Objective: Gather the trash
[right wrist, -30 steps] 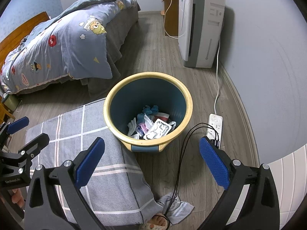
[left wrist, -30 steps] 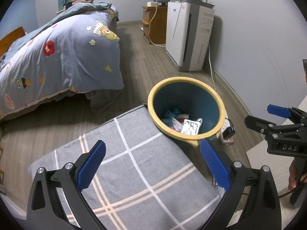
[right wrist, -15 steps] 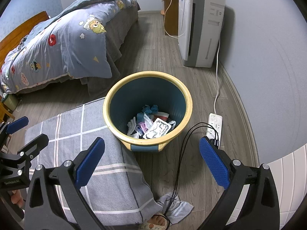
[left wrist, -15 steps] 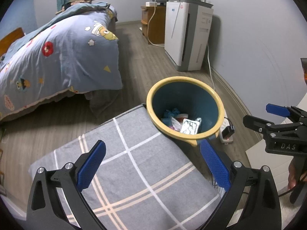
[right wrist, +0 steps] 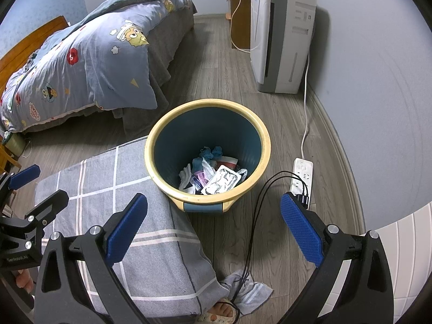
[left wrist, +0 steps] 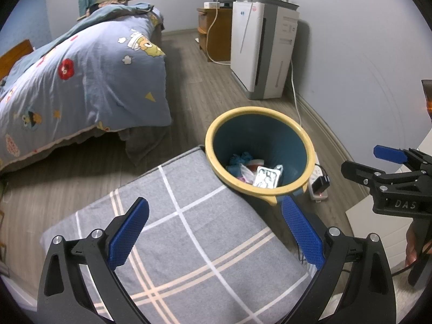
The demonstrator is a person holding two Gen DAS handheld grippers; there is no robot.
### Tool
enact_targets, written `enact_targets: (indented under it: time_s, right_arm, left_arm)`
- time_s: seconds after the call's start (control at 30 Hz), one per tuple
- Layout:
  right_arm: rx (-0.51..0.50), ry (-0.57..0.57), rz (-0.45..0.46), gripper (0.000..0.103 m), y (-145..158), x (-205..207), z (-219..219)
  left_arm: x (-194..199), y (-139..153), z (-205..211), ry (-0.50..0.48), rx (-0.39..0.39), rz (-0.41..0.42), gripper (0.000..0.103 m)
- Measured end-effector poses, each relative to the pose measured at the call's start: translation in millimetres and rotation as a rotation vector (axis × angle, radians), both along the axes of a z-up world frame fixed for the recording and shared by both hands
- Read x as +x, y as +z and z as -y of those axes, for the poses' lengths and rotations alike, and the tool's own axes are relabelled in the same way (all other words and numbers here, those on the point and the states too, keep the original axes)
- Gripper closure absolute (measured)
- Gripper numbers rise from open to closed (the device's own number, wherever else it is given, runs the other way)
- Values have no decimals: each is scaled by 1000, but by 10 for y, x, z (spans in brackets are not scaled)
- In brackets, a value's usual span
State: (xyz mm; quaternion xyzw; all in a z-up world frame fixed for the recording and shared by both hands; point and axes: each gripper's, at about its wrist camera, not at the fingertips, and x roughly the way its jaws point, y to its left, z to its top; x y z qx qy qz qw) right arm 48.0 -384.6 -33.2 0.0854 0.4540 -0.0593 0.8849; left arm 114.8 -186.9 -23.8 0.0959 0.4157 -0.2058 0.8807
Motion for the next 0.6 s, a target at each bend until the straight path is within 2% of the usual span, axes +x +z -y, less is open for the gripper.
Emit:
enact_targets:
  time_s: [0.27, 0.6]
  right_arm:
    - [4, -10, -3, 6, -34, -19, 12]
    - [24, -13, -13, 6, -32, -7, -67]
  left_arm:
    - [-28, -20, 0, -37, -5, -12, 5]
    - [-45, 31, -98, -28, 7, 9, 5]
